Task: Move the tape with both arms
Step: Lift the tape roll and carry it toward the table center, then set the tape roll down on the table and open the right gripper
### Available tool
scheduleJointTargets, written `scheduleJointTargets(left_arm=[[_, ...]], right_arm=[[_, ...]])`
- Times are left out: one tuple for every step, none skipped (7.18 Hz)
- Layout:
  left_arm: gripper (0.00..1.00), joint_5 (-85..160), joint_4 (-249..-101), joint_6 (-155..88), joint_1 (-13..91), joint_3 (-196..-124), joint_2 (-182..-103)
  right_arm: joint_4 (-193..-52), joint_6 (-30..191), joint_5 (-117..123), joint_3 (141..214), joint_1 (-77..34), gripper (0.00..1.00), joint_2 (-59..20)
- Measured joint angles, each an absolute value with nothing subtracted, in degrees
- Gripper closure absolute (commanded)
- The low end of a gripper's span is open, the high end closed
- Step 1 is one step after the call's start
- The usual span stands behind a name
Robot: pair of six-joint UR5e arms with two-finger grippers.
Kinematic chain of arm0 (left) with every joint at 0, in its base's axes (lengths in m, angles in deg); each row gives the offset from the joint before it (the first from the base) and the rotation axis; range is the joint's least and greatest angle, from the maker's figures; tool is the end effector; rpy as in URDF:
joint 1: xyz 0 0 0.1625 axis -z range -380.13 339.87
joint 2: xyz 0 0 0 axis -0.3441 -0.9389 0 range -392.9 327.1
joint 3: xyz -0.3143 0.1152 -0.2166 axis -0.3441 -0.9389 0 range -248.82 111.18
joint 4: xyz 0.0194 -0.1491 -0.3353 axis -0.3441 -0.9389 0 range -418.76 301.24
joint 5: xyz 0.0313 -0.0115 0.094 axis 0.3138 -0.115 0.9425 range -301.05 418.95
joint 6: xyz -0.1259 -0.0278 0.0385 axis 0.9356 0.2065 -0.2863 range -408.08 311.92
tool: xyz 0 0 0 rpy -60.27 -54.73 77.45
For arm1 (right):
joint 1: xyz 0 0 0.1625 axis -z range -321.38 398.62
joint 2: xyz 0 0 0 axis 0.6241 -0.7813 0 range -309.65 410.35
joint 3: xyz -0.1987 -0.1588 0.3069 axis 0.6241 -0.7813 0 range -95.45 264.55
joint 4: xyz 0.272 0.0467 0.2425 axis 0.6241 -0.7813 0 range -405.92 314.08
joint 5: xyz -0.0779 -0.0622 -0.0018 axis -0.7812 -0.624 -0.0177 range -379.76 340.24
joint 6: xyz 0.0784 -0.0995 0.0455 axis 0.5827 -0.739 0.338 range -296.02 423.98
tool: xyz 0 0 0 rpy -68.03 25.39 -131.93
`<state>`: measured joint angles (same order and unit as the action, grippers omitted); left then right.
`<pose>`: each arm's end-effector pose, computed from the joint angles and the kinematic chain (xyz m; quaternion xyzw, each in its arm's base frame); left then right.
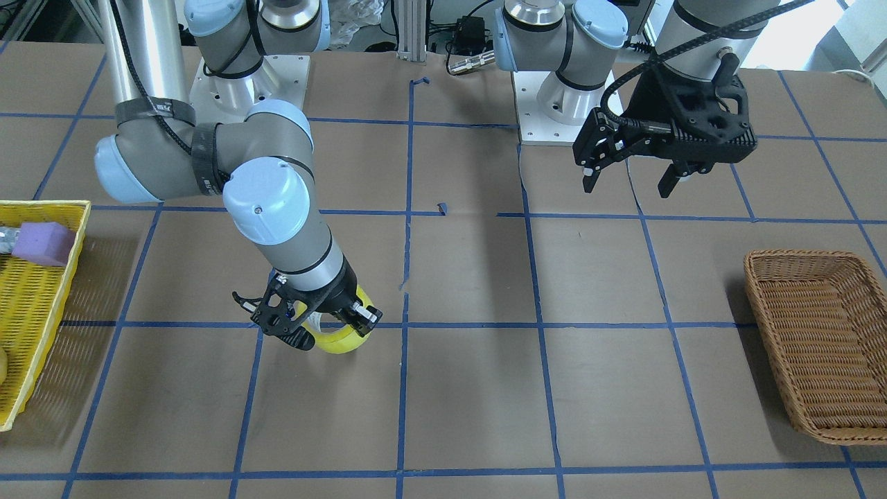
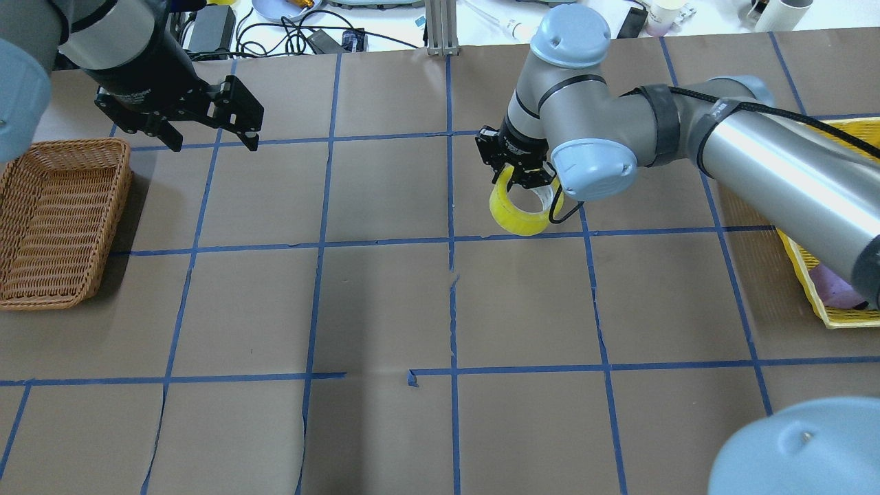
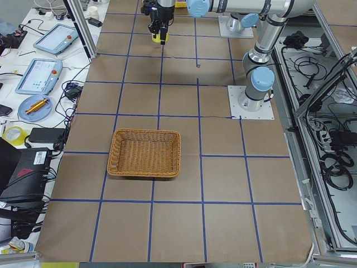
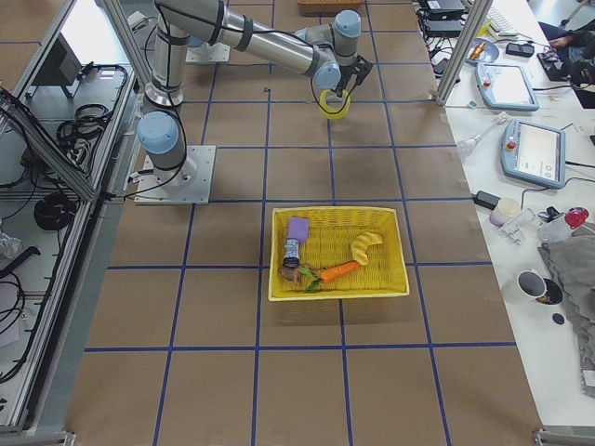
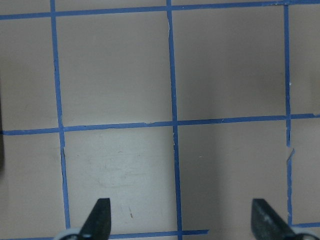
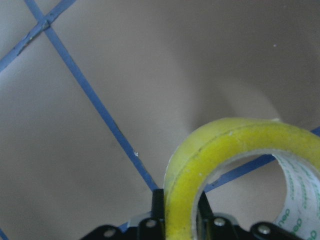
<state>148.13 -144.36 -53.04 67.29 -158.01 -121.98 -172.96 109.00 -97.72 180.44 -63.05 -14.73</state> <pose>-0.1149 -0.4550 0.4483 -0.0211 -0.9983 0.0538 0.0036 0.2744 -0.5309 0.2286 0.2795 0.9529 0.0022 0.1178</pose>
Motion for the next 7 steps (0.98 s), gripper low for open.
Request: scheduleJointTargets(left_arm=[[0.0,148.14,-144.36,-53.12,67.27,-157.94,-121.97],[0.0,148.15,-144.36,-53.16,67.24,-157.89,-121.99],[0.0,148.16,-144.36,-53.17,67.25,-157.89,-122.01],[0.0,148.16,-144.36,-53.18,67.27,-157.91,-122.02],[0.0,148.16,-144.36,-53.18,67.26,-157.91,-122.02],[0.0,148.16,-144.36,-53.18,67.25,-157.86,-122.03],[0.0,148.16,-144.36,-53.2,67.24,-157.81,-122.02]], right_arm=[[-173.63,109.22,-97.06,180.49,-64.6,1.0,-13.44],[-173.89,109.82,-97.13,180.51,-66.21,1.0,-12.46],[-174.0,110.85,-97.22,180.53,-67.63,1.0,-11.93],[-174.12,112.02,-97.22,180.52,-69.21,1.0,-11.6],[-174.31,113.62,-97.2,180.48,-71.07,0.28,-11.27],[-174.74,114.61,-97.59,180.51,-72.15,0.0,-11.15],[-175.54,115.22,-98.65,180.57,-72.58,0.0,-11.28]])
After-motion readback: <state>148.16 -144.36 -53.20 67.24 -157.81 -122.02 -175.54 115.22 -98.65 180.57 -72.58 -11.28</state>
